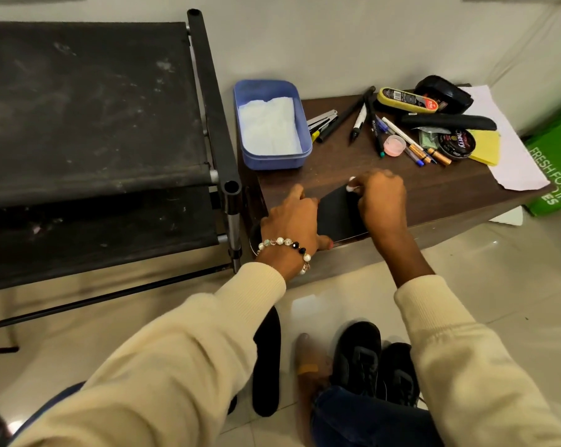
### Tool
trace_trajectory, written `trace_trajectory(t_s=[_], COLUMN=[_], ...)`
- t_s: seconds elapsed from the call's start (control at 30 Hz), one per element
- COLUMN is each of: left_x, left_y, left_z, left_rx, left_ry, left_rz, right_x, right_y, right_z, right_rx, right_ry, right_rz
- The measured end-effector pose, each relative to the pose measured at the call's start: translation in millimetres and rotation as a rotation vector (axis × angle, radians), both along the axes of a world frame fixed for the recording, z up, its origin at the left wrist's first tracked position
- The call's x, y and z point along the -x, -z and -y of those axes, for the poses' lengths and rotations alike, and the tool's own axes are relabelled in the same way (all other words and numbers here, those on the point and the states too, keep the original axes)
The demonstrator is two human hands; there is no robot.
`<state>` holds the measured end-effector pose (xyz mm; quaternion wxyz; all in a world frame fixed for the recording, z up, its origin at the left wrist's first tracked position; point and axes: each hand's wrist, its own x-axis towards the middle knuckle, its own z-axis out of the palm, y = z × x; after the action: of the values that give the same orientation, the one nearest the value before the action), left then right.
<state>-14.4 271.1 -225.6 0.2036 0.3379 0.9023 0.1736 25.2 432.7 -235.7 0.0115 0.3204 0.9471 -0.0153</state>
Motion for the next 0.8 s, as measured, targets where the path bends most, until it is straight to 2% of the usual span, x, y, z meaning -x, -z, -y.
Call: trace_trajectory(t_s=[0.1, 0.27, 0.37, 0.43, 0.6, 0.7, 0.8], left_x=[0, -6, -8, -6, -5, -5, -5], left_y=[-5, -17, -16, -13, -7, -5, -3], left_z=[3, 14, 21, 23, 25, 26, 27], left_rx=[0.026, 0.202, 0.199, 0.142, 0.021, -0.019, -0.007], left_ry=[0.027, 0.04, 0.009, -0.012, -0.065, -0.085, -0.052], left_rz=[-0.015, -0.075, -0.091, -0.066, -0.019, -0.021, -0.051], right_x=[-12, -10, -9, -8, -7, -14, -25], right_y=[-1, -6, -8, -8, -3, -4, -4], right_z=[-21, -23, -13, 5, 59, 60, 32], right_rx=[-0.013, 0.028, 0.026, 0.033, 0.065, 0.094, 0.087], right_ry=[0.113, 0.167, 0.174, 0.105, -0.275, -0.456, -0.426], right_rz=[-0.035, 0.008, -0.007, -0.014, -0.106, -0.15, -0.082])
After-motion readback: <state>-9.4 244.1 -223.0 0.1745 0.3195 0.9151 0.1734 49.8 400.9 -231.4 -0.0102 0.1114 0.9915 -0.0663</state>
